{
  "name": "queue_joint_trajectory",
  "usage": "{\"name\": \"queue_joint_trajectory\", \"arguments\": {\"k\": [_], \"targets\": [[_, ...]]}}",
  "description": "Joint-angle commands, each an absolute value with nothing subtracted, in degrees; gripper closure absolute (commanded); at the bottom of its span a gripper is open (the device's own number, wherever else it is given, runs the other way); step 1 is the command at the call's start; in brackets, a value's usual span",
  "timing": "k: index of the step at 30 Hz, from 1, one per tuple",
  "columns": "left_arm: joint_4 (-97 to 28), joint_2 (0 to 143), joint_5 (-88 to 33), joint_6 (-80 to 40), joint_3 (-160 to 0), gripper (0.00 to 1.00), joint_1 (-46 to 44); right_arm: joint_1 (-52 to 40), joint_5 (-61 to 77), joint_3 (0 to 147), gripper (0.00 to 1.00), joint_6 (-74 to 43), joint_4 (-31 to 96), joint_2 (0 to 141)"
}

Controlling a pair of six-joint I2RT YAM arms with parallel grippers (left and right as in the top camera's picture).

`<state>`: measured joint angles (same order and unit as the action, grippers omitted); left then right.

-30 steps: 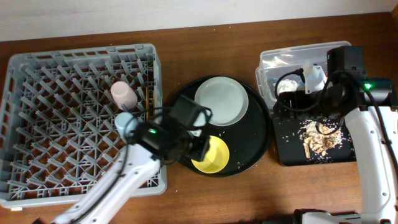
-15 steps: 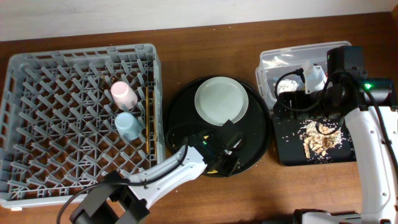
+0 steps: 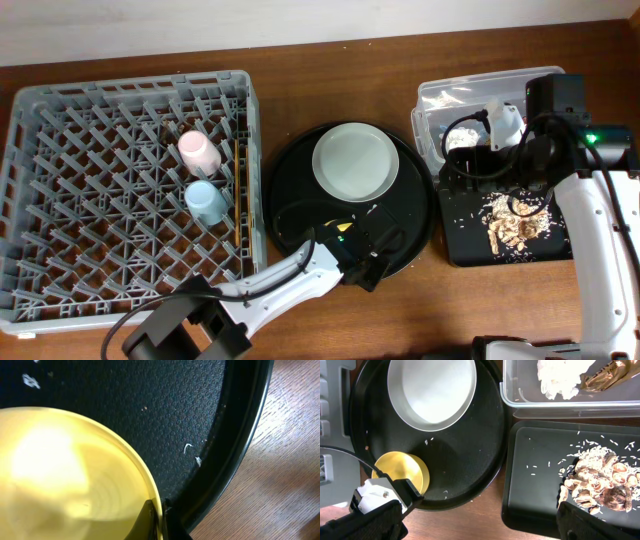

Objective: Sort waste into correct bins and load items into the dishwasher rack
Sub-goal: 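Grasp the yellow bowl rim with the left gripper and lift, then set the yellow bowl in the rack's back row and release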

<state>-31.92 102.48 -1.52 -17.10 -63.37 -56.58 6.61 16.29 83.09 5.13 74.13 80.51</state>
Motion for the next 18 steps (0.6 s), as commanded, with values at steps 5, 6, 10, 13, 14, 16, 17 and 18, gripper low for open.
{"name": "queue_joint_trajectory", "arguments": {"k": [5, 6, 10, 13, 14, 16, 17, 18], "targets": [[-35.68, 100.62, 0.58, -17.3, -68.95, 0.99, -55.48, 6.83, 15.81, 83.53, 0.01, 5.08, 74.13, 80.18], [-38.09, 98.87, 2.04, -17.3, -72.03, 0.99, -54.52, 6.83, 15.81, 83.53, 0.01, 5.08, 74.13, 80.18], [-45.39, 92.38, 3.33, -17.17, -85.78, 0.99, -46.0, 6.83, 15.81, 83.53, 0.01, 5.08, 74.13, 80.18], [-44.42, 91.59, -5.58, -14.85, -93.14, 1.0, -32.25, 6.83, 15.84, 83.53, 0.01, 5.08, 74.13, 80.18], [-42.3, 91.59, -11.7, -14.87, -93.49, 1.0, -26.94, 6.83, 15.84, 83.53, 0.01, 5.08, 74.13, 80.18], [-37.12, 92.62, -25.36, -15.0, -93.49, 1.0, -17.32, 6.83, 15.81, 83.53, 0.01, 5.08, 74.13, 80.18], [-31.94, 94.96, -36.25, -17.98, -93.47, 1.0, -10.15, 6.83, 15.81, 83.53, 0.01, 5.08, 74.13, 80.18], [-28.03, 97.36, -43.16, -20.73, -93.47, 1.0, -6.09, 6.83, 15.81, 83.53, 0.01, 5.08, 74.13, 80.18]]}}
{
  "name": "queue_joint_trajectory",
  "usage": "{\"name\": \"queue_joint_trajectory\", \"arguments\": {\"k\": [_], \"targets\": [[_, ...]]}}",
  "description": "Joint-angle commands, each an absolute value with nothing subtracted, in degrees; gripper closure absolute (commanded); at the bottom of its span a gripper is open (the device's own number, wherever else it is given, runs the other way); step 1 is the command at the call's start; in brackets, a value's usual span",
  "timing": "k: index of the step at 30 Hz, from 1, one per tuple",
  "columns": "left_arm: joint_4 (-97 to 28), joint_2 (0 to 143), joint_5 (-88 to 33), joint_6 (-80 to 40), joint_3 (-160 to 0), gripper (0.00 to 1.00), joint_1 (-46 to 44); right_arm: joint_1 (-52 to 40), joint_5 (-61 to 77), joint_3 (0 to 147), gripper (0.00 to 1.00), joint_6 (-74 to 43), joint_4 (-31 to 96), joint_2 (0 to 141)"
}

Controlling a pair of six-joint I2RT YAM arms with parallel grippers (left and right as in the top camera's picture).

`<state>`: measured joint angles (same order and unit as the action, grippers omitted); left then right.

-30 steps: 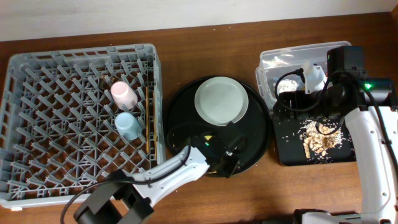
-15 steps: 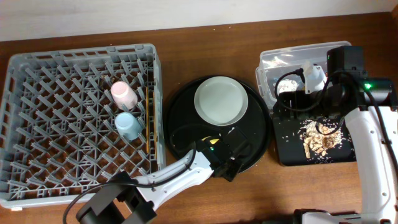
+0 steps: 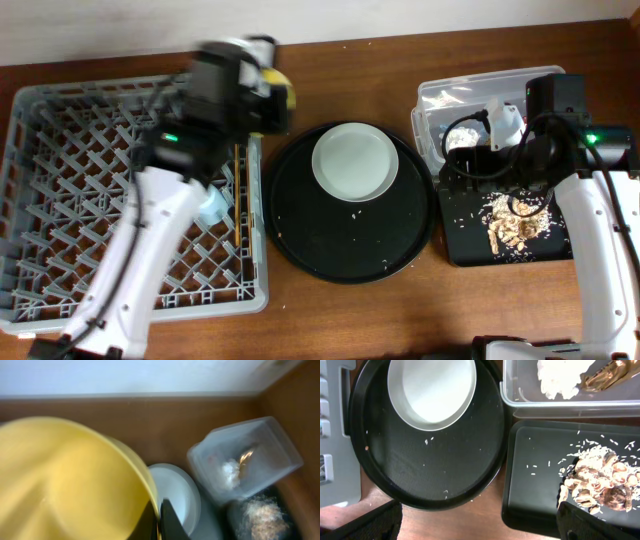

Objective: Sort waste into correct bins and load items into the dishwasher rack
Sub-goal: 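Set the yellow bowl in the rack's back row and release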

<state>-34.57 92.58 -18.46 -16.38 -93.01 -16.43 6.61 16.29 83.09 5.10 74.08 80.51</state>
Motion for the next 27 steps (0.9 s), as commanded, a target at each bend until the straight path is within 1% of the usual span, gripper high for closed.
{"name": "queue_joint_trajectory", "arguments": {"k": [1, 4, 6, 8, 10, 11, 18, 19, 21, 22, 23, 27], "targets": [[-24.29, 99.85, -49.12, -22.98, -93.47, 1.0, -3.27, 6.83, 15.84, 83.53, 0.01, 5.08, 74.13, 80.18], [-12.12, 108.73, -62.94, -32.12, -93.47, 1.0, 2.52, 6.83, 15.84, 83.53, 0.01, 5.08, 74.13, 80.18], [4.62, 119.09, -74.35, -47.99, -93.47, 1.0, 6.55, 6.83, 15.84, 83.53, 0.01, 5.08, 74.13, 80.18], [16.12, 125.49, -80.88, -60.64, -93.47, 1.0, 7.99, 6.83, 15.84, 83.53, 0.01, 5.08, 74.13, 80.18], [25.04, 129.71, -85.78, -68.51, -93.49, 1.0, 8.23, 6.83, 15.81, 83.53, 0.01, 5.08, 74.13, 80.18], [27.0, 130.91, -86.74, -69.87, -93.47, 1.0, 8.27, 6.83, 15.84, 83.53, 0.01, 5.08, 74.13, 80.18], [27.0, 131.48, -88.16, -69.82, -93.47, 1.0, 12.32, 6.83, 15.81, 83.53, 0.01, 5.08, 74.13, 80.18], [27.03, 131.48, -88.38, -69.82, -93.47, 0.99, 12.91, 6.83, 15.84, 83.53, 0.01, 5.08, 74.13, 80.18], [27.03, 131.48, -88.55, -69.8, -93.47, 0.95, 14.81, 6.83, 15.84, 83.53, 0.01, 5.08, 74.13, 80.18], [27.94, 131.48, -88.58, -69.82, -93.47, 0.69, 15.99, 6.83, 15.84, 83.53, 0.01, 5.08, 74.13, 80.18], [29.08, 131.48, -88.58, -69.82, -93.47, 0.01, 16.71, 6.83, 15.81, 83.53, 0.02, 5.08, 74.13, 80.18], [31.77, 131.46, -88.44, -69.93, -93.49, 0.01, 20.4, 6.83, 15.81, 83.53, 0.01, 5.08, 74.13, 80.18]]}}
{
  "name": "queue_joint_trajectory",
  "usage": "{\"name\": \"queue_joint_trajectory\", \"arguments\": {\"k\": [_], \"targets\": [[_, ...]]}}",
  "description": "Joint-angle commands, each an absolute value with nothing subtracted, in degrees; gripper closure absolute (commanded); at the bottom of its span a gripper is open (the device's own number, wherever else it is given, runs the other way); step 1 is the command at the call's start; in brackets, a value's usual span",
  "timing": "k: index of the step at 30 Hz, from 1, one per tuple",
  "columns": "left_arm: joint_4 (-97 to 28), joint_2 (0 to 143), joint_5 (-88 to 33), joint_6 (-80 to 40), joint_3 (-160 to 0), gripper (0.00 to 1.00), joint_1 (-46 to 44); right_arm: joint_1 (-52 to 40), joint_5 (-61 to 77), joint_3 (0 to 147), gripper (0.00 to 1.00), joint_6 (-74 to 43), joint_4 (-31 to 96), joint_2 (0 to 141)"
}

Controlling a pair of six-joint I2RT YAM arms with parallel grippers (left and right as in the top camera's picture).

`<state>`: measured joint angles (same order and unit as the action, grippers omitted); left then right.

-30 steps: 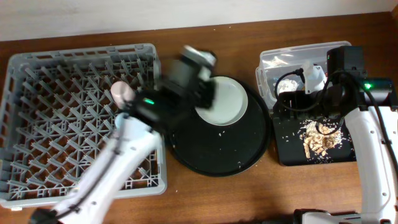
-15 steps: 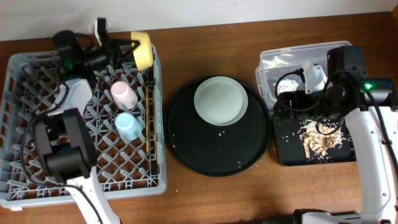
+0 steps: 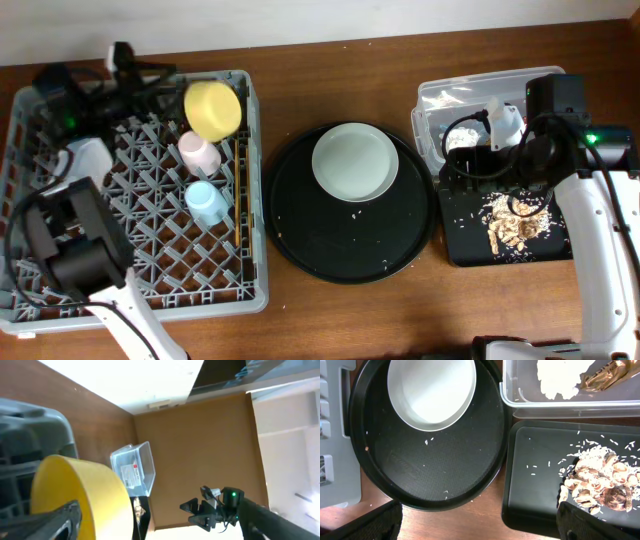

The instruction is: Sort waste into correct bins and load items into the dishwasher rack

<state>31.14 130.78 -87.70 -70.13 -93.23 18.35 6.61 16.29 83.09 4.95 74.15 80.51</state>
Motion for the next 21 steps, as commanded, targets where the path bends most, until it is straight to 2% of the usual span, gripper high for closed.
{"name": "queue_joint_trajectory", "arguments": {"k": [1, 4, 9, 11, 13, 17, 20, 21], "targets": [[32.18, 131.46, -88.25, -70.06, -93.49, 0.01, 21.69, 6.83, 15.81, 83.53, 0.02, 5.08, 74.13, 80.18], [41.12, 131.33, -86.15, -77.49, -93.49, 0.01, 24.77, 6.83, 15.84, 83.53, 0.01, 5.08, 74.13, 80.18], [73.95, 130.67, -86.32, -104.38, -98.54, 0.01, 26.22, 6.83, 15.81, 83.53, 0.01, 5.08, 74.13, 80.18], [77.65, 130.39, -89.32, -109.25, -101.03, 0.01, 24.95, 6.83, 15.81, 83.53, 0.01, 5.08, 74.13, 80.18], [77.23, 130.26, -89.65, -110.41, -101.43, 0.01, 22.7, 6.83, 15.81, 83.53, 0.01, 5.08, 74.13, 80.18], [70.52, 130.26, -81.38, -108.2, -102.96, 0.01, 18.98, 6.83, 15.84, 83.53, 0.01, 5.08, 74.13, 80.18], [50.72, 130.26, -75.02, -91.98, -106.8, 0.01, 17.5, 6.83, 15.81, 83.53, 0.01, 5.08, 74.13, 80.18], [40.36, 130.26, -72.42, -83.53, -108.36, 0.01, 17.1, 6.83, 15.81, 83.53, 0.01, 5.08, 74.13, 80.18]]}}
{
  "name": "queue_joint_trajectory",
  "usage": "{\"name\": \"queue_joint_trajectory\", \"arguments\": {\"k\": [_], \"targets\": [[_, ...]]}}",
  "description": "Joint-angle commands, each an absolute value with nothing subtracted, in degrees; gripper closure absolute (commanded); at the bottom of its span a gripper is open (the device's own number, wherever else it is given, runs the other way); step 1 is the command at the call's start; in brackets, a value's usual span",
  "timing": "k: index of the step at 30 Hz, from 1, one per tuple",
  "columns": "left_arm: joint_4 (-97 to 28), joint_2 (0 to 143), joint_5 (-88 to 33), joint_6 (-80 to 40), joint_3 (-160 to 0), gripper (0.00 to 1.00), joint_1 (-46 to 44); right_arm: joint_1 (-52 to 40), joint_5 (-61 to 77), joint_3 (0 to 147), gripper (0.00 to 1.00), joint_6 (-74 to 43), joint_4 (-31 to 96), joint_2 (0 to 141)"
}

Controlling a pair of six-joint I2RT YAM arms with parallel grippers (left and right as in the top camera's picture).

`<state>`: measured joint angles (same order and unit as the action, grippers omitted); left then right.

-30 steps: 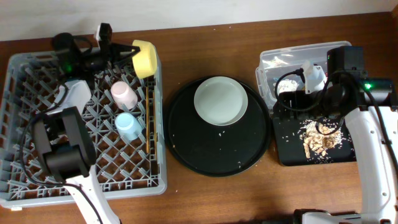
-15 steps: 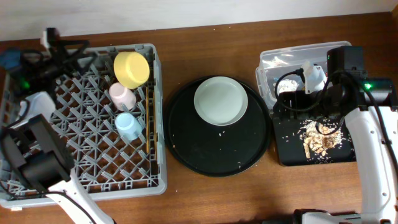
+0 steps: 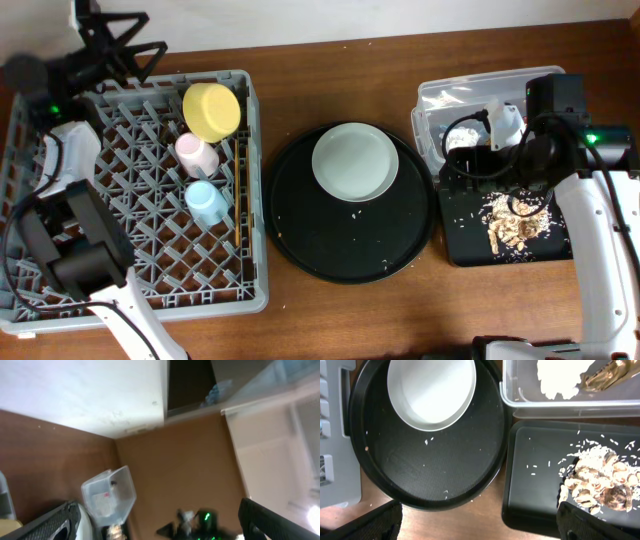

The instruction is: Sort waste into correct bins and load items into the dishwasher rack

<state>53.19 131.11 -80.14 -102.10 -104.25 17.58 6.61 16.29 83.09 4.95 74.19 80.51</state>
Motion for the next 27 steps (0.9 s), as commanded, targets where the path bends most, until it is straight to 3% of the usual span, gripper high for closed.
{"name": "queue_joint_trajectory", "arguments": {"k": [1, 8, 11, 15, 16, 17, 18, 22, 27], "targets": [[32.86, 130.26, -70.46, -77.76, -109.62, 0.01, 16.86, 6.83, 15.84, 83.53, 0.01, 5.08, 74.13, 80.18], [-24.75, 129.88, -49.32, -32.42, -126.32, 0.01, 14.96, 6.83, 15.81, 83.53, 0.01, 5.08, 74.13, 80.18], [-49.67, 127.13, -26.3, -15.18, -137.99, 0.01, 11.4, 6.83, 15.84, 83.53, 0.01, 5.08, 74.13, 80.18], [-70.15, 122.5, -22.24, -9.26, -143.87, 0.01, 4.64, 6.83, 15.81, 83.53, 0.01, 5.08, 74.13, 80.18], [-76.66, 122.21, -22.24, -7.2, -143.87, 0.06, 3.31, 6.83, 15.81, 83.53, 0.01, 5.08, 74.13, 80.18], [-81.78, 122.21, -22.22, -4.67, -143.85, 0.73, 2.39, 6.83, 15.81, 83.53, 0.01, 5.08, 74.13, 80.18], [-88.12, 122.28, -21.76, -2.17, -142.89, 1.0, 1.21, 6.83, 15.84, 83.53, 0.01, 5.08, 74.13, 80.18], [-94.52, 122.28, -12.16, -2.13, -133.95, 1.0, -3.01, 6.83, 15.81, 83.53, 0.01, 5.08, 74.13, 80.18], [-80.25, 122.28, -5.63, -3.84, -119.5, 1.0, -4.71, 6.83, 15.81, 83.53, 0.01, 5.08, 74.13, 80.18]]}}
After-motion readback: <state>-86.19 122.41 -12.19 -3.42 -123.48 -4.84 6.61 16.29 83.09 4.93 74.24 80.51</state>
